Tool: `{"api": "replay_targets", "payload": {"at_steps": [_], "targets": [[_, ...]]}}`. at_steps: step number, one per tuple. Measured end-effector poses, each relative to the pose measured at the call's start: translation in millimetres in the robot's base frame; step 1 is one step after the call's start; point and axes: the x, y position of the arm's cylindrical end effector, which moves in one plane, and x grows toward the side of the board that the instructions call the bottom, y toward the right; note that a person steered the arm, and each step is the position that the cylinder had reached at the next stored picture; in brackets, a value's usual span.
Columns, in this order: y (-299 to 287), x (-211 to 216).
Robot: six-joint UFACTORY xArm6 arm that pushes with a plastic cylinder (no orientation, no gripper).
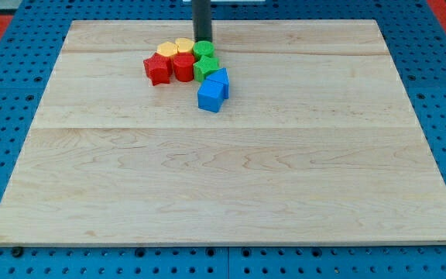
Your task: Adjust the blocks to form a group
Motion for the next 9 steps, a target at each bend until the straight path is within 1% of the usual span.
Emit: {"api": "replay_targets", "payload": {"at_steps": [1,2,3,4,5,6,7,8,9], "targets": [[26.3,-9.3],[75.1,67.2],[65.9,105.7],[35.4,94.7],[30.1,94.3],[51.9,127.3],[40.1,162.6],[-5.4,136.9],[-31.4,113.4]]}}
